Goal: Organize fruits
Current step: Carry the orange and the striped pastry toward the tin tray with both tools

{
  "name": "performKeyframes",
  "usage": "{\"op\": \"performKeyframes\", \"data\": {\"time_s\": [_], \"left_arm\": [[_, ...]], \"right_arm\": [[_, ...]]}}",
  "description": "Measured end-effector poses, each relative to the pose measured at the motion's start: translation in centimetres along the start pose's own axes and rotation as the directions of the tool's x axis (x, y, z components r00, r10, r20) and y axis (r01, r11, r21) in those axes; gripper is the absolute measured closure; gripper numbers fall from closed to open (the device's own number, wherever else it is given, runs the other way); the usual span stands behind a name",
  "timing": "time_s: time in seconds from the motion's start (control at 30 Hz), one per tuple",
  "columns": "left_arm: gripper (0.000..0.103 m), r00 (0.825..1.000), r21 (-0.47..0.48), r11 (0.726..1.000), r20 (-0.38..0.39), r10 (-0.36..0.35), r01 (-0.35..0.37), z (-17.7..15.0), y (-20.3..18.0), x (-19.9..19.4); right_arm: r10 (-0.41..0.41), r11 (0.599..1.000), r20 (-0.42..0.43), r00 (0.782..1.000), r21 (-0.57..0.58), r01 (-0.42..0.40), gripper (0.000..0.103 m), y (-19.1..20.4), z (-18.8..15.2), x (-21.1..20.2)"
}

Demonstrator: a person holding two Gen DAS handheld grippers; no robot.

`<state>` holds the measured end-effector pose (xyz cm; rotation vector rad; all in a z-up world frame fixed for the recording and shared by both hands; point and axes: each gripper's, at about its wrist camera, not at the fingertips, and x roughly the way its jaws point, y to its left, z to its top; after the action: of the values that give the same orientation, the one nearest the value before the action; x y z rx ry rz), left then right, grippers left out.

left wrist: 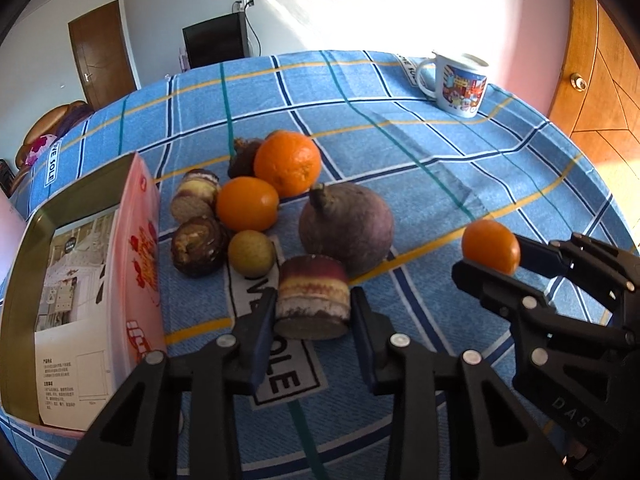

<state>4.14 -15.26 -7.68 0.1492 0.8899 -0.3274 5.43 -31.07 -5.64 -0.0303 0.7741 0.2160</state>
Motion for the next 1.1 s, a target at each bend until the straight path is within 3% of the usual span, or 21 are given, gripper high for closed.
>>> {"op": "performKeyframes", "data": {"time_s": [0.3,0.73,1.1], "left_arm": [[0.067,0.999,-0.006,0.999,0.028,-0.037,0.037,-0.2,0.2,-0.8],[0.067,0.985,0.010,1.000,0.169,-0.019,0.017,-0.7,0.7,-3.7],[0.067,0.969,-0.037,0.997,0.237,0.076,-0.069,-1.1,3.6,-6.1]], "right_arm": [[0.008,1.000,0.010,1.000,0.008,-0.008,0.066,-0.1,-0.1,-0.3],[0.004,1.000,0.083,0.997,-0.017,-0.003,0.066,0.5,-0.3,-1.6],[0.001,0.998,0.147,0.989,-0.055,0.008,0.066,2.1,0.9,-2.7]]}}
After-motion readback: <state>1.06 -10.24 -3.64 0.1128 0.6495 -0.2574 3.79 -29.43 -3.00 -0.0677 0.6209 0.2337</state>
